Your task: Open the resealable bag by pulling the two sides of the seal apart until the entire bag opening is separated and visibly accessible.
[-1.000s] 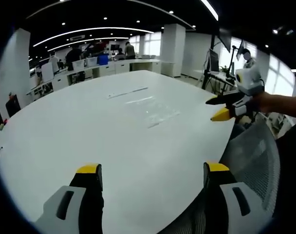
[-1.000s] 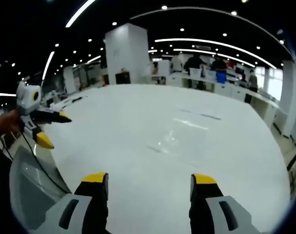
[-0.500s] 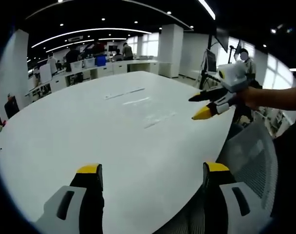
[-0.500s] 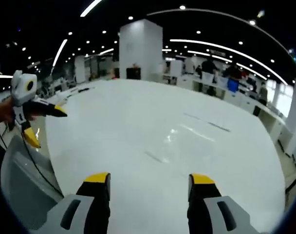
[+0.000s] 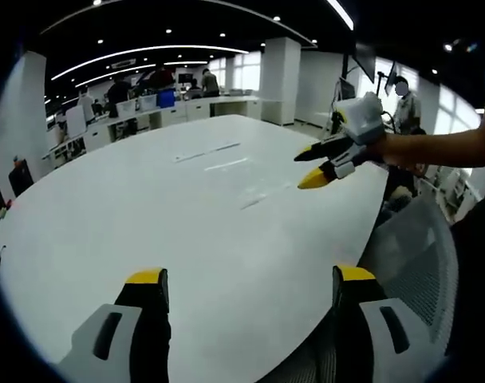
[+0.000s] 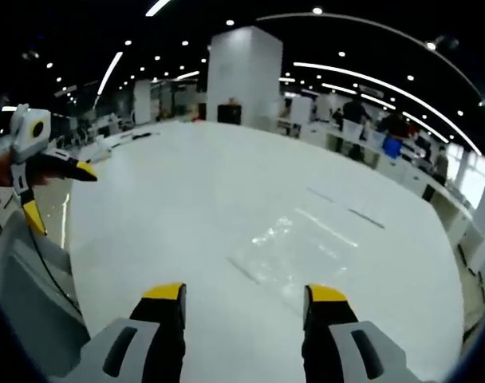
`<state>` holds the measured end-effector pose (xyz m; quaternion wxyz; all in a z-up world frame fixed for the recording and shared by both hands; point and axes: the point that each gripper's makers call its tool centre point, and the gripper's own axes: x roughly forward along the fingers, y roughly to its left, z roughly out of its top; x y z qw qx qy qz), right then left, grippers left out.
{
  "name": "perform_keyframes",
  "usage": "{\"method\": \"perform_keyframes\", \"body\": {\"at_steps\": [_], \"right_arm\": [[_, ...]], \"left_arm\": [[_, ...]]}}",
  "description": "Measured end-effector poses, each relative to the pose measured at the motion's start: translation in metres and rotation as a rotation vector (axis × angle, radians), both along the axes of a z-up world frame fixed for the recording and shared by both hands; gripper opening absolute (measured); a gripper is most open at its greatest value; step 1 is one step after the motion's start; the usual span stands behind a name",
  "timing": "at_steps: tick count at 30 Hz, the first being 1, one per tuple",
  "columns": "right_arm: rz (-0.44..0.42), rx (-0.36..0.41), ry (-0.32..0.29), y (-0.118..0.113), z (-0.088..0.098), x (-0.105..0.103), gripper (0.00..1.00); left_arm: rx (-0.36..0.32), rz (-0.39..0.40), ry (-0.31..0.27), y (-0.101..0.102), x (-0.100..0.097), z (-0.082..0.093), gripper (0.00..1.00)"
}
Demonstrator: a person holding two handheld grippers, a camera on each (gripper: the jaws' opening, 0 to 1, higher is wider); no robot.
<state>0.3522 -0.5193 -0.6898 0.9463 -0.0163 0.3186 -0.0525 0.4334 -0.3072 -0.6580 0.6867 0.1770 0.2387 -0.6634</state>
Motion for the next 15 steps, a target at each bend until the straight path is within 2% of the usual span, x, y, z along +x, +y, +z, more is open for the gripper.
{"method": "perform_keyframes", "body": {"at_steps": [6, 15], "right_arm": [[0.001, 0.038, -0.009, -0.009, -0.004, 0.016, 0.53], [0.005, 0.075, 0.01, -0.013, -0.021, 0.03, 0.47]], "left_arm": [[-0.001, 0.009, -0.008, 0.0, 0.008, 0.002, 0.82], [0.008, 0.01, 0.009, -0.004, 0.009, -0.003, 0.81]]}}
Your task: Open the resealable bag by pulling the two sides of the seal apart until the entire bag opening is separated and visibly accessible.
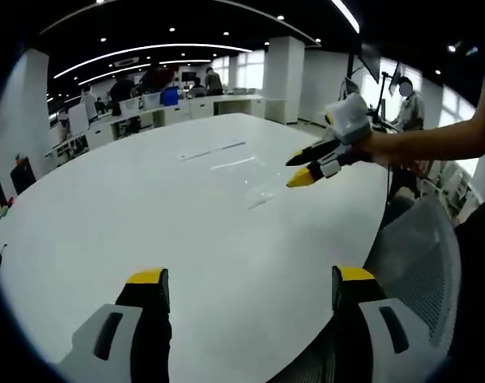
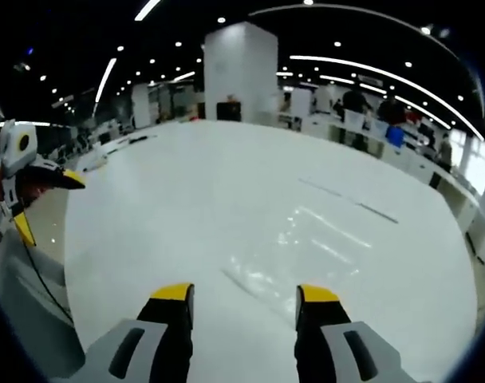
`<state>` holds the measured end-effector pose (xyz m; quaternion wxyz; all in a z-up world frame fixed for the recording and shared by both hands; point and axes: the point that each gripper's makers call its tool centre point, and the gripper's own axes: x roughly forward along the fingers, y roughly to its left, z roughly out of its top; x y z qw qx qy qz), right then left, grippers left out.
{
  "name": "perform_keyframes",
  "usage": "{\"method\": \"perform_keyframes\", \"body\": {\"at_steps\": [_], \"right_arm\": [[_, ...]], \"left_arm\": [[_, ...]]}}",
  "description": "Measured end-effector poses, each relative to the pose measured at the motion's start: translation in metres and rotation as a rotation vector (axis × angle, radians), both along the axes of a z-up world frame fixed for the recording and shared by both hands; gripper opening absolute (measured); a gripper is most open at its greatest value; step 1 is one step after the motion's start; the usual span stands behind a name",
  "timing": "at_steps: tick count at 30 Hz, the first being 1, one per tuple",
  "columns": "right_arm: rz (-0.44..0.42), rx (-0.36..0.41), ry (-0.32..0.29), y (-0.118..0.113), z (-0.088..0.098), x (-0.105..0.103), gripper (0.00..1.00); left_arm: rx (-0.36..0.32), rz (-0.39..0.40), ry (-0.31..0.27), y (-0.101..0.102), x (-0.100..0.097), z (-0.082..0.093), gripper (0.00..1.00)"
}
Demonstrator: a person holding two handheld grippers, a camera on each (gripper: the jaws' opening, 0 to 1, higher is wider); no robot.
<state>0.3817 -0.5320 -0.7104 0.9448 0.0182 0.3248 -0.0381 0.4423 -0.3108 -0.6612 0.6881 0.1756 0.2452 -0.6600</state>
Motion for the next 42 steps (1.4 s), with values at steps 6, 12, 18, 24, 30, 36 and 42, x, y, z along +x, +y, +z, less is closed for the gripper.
{"method": "perform_keyframes", "body": {"at_steps": [6, 12, 18, 24, 30, 36, 42], "right_arm": [[0.006, 0.007, 0.004, -0.001, -0.007, 0.01, 0.45], [0.024, 0.0, 0.04, -0.006, -0.023, 0.016, 0.42], [0.022, 0.008, 0.051, -0.011, -0.031, 0.02, 0.4], [0.016, 0.023, 0.048, -0.01, -0.036, 0.025, 0.36], [-0.011, 0.075, 0.02, -0.004, -0.037, 0.033, 0.32], [-0.005, 0.054, 0.049, 0.0, -0.049, 0.034, 0.28], [-0.001, 0.032, 0.052, 0.0, -0.054, 0.037, 0.24]], "left_arm": [[0.011, -0.009, 0.011, -0.002, -0.004, -0.003, 0.81], [0.023, -0.01, 0.017, -0.004, -0.002, -0.007, 0.8], [0.031, -0.019, 0.017, -0.007, -0.002, -0.008, 0.8], [0.033, -0.019, 0.018, -0.012, 0.0, -0.008, 0.8], [0.039, -0.023, 0.022, -0.016, 0.0, -0.011, 0.8], [0.044, -0.04, 0.008, -0.02, 0.001, -0.01, 0.79], [0.053, -0.041, 0.011, -0.02, 0.001, -0.012, 0.79]]}}
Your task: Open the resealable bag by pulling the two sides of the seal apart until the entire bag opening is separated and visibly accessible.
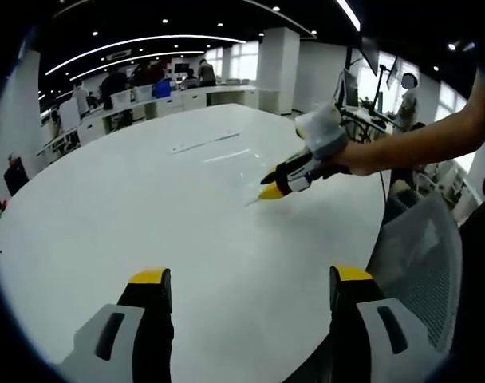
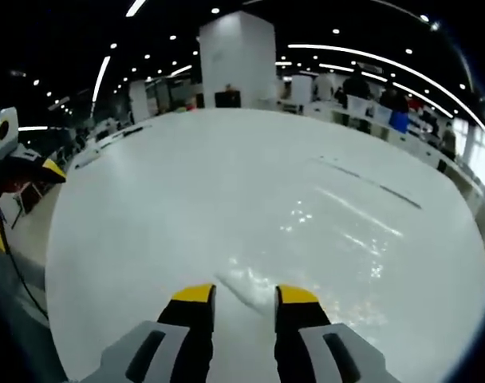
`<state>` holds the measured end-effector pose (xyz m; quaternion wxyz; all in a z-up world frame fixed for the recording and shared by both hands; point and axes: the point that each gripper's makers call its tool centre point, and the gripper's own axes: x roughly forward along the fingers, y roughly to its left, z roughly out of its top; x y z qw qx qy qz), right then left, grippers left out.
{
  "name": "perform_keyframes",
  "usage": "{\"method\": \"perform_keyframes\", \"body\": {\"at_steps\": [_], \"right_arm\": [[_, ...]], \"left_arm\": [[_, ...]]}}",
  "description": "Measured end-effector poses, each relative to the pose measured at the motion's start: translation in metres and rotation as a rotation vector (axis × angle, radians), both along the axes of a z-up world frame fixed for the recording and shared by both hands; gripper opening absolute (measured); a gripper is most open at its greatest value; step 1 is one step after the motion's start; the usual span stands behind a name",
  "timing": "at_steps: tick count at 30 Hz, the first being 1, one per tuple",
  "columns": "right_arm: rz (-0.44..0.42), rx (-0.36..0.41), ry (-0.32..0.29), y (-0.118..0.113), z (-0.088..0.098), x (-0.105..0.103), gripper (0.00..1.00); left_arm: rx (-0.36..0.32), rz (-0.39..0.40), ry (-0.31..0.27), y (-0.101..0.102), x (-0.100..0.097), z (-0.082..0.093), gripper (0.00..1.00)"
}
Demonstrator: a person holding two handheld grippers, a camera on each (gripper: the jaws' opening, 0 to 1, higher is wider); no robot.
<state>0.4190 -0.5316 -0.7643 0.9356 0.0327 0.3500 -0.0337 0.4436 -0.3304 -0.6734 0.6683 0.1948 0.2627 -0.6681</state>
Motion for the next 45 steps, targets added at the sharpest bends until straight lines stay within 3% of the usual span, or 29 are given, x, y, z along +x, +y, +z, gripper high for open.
{"method": "perform_keyframes", "body": {"at_steps": [13, 20, 29, 45], "right_arm": [[0.015, -0.061, 0.048, -0.003, -0.015, 0.0, 0.16], [0.019, -0.07, 0.04, -0.004, -0.015, 0.001, 0.15], [0.031, -0.079, 0.022, -0.004, -0.015, 0.003, 0.04], [0.142, -0.084, 0.034, 0.008, -0.006, -0.007, 0.01]], "left_arm": [[0.013, 0.022, 0.007, 0.004, 0.005, -0.003, 0.78], [0.014, 0.024, 0.012, 0.004, 0.005, -0.004, 0.77], [0.015, 0.017, 0.013, 0.003, 0.003, -0.005, 0.77], [0.015, 0.01, 0.011, 0.001, 0.0, -0.005, 0.76]]}}
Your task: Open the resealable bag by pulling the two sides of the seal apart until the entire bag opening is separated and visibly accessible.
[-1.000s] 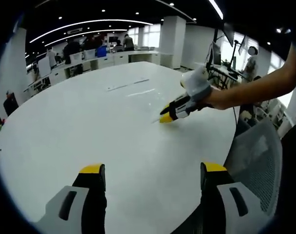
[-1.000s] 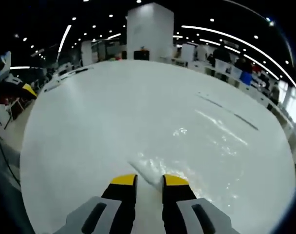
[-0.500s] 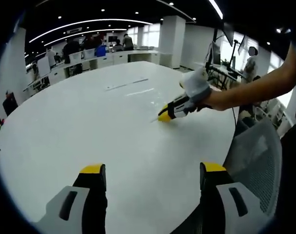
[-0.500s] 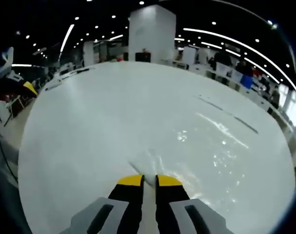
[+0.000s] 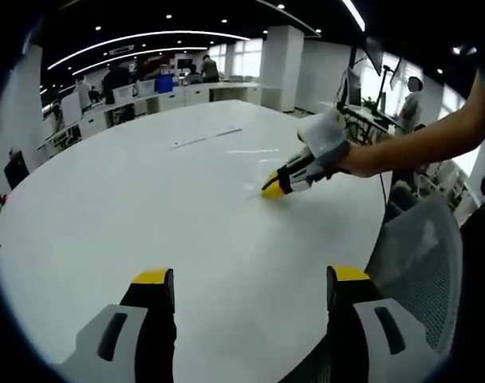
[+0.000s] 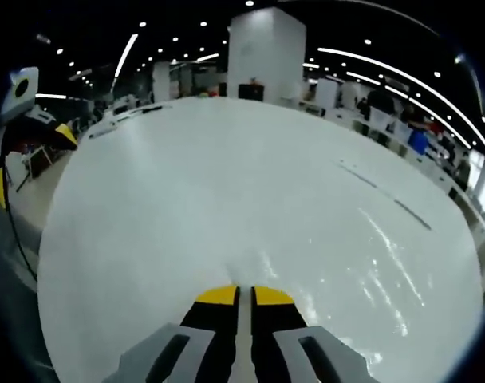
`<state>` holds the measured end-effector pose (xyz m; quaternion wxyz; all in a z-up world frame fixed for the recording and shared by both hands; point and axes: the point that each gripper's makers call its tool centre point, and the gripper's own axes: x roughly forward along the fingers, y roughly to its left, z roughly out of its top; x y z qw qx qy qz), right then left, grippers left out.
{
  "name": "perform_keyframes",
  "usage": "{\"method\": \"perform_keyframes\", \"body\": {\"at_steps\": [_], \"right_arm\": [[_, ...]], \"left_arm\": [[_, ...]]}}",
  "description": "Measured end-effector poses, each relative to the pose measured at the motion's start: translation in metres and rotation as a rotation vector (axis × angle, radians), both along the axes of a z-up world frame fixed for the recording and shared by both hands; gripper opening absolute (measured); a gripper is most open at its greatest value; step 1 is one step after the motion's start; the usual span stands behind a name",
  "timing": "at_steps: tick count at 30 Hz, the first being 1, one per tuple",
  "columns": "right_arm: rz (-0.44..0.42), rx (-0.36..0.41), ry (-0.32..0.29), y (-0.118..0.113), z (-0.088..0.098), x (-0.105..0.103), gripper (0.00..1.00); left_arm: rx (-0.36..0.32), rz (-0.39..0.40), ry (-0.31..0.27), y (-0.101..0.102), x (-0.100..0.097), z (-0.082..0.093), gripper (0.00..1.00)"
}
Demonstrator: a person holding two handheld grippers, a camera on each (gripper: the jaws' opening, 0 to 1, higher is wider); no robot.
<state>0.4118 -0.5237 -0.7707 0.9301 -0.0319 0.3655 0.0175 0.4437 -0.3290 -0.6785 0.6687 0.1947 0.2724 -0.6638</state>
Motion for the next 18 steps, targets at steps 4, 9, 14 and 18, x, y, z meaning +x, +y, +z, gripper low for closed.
{"method": "perform_keyframes", "body": {"at_steps": [4, 9, 14, 18], "right_arm": [[0.018, 0.009, -0.011, 0.005, 0.006, -0.003, 0.01], [0.053, 0.02, -0.017, 0.015, 0.013, -0.009, 0.01], [0.07, 0.052, -0.025, 0.027, 0.018, -0.013, 0.01], [0.086, 0.068, -0.033, 0.035, 0.024, -0.017, 0.01]], "left_arm": [[-0.004, -0.004, 0.003, -0.001, -0.003, 0.0, 0.76], [-0.007, -0.018, -0.001, -0.002, -0.008, 0.001, 0.76], [-0.008, -0.031, -0.002, -0.002, -0.012, 0.001, 0.76], [-0.004, -0.042, -0.005, 0.0, -0.017, 0.001, 0.76]]}}
